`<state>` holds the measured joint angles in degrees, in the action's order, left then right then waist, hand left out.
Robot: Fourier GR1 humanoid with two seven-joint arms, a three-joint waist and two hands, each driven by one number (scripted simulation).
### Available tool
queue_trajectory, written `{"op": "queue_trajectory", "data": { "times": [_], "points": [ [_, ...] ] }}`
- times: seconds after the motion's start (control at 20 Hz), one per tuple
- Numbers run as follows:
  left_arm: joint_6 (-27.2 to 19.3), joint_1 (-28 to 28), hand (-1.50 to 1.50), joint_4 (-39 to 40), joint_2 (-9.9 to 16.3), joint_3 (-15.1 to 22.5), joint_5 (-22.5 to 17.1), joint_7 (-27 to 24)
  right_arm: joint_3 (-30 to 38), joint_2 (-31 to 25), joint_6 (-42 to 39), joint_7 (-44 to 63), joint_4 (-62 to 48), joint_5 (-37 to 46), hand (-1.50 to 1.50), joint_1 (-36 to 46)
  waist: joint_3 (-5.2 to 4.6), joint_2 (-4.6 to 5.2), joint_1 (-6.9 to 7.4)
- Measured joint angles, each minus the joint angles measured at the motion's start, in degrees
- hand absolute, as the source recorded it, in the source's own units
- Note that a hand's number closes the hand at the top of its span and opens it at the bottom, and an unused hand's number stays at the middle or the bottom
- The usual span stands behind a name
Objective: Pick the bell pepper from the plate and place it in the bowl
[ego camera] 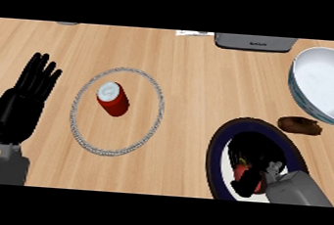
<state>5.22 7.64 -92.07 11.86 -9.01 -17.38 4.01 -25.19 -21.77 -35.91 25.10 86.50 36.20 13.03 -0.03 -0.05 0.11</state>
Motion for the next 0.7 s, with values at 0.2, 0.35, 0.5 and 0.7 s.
{"op": "queue_trajectory", "data": {
  "times": [0.2, 0.35, 0.5, 0.7],
  "points": [
    [-0.3, 0.6, 0.0, 0.5, 0.3, -0.6, -0.1, 0.5, 0.6, -10.2, 2.7, -14.3, 4.9, 1.3, 1.5, -3.1, 0.09, -0.11, -0.77],
    [-0.1, -0.7, 0.0, 0.4, 0.1, -0.7, -0.1, -0.2, 2.8, -18.3, 7.1, -26.8, 7.4, 2.0, 1.5, -5.9, 0.14, -0.21, -1.22],
    [-0.1, -0.4, 0.0, -0.3, 0.6, -1.1, -0.5, 0.9, 6.0, -24.5, 13.2, -37.8, 7.6, 2.8, 1.5, -9.9, 0.15, -0.2, -1.34],
    [0.0, 0.1, 0.0, 0.9, 0.4, -1.3, -0.2, 0.0, 13.6, -28.2, 19.9, -45.8, 7.8, 0.8, 1.5, -14.2, 0.09, -0.17, -1.62]
  ]
}}
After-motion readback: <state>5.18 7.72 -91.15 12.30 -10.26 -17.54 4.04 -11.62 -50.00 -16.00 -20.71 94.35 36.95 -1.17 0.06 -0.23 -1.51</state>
